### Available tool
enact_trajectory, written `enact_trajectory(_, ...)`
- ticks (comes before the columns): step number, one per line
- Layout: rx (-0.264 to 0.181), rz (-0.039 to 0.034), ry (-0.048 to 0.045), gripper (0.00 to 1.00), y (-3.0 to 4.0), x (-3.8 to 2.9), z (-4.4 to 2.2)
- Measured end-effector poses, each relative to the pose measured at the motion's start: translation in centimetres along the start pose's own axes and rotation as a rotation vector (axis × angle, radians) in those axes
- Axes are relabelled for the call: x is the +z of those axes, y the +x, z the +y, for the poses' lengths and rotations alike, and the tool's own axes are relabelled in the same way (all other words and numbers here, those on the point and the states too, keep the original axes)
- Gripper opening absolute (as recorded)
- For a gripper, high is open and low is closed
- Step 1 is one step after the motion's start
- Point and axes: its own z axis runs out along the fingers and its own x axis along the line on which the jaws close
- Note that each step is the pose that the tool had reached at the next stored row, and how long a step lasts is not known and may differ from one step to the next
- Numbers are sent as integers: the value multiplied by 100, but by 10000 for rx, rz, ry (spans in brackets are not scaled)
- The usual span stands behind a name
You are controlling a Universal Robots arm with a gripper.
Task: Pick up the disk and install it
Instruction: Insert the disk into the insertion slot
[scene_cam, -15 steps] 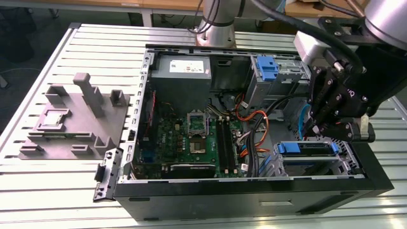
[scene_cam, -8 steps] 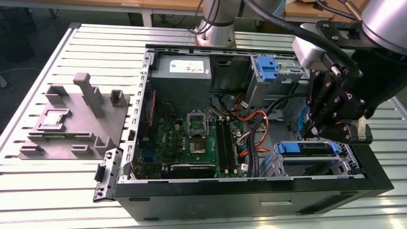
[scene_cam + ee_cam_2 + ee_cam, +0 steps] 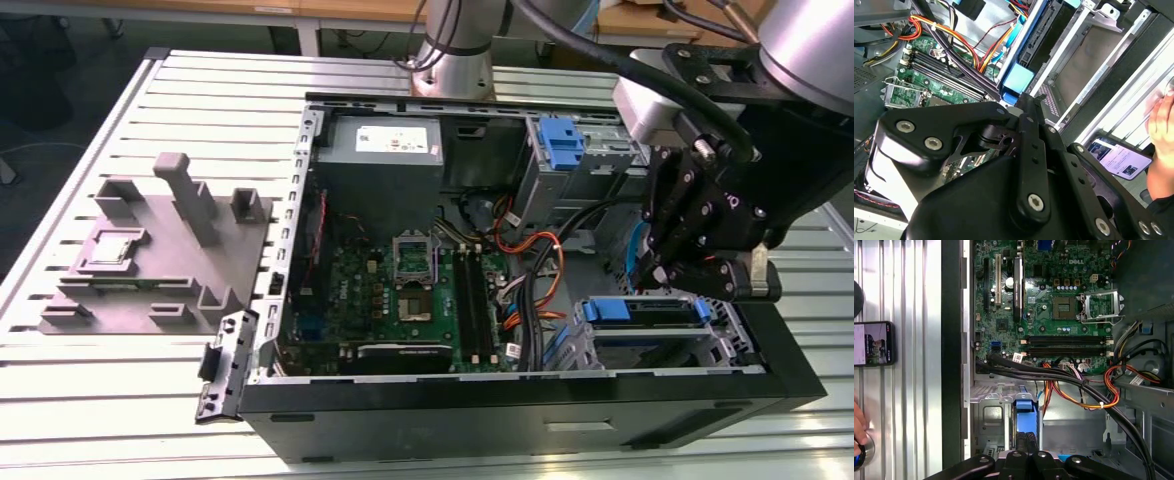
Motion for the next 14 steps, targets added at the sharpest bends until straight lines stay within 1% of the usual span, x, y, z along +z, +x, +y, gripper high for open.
enact_trajectory(3,0,0,0,10,0,2,0)
enact_trajectory(5,0,-4,0,10,1,23,0)
enact_trajectory(10,0,-1,0,10,2,108,-1)
enact_trajectory(11,0,0,0,10,2,117,-1)
enact_trajectory(14,0,3,0,10,2,119,-1)
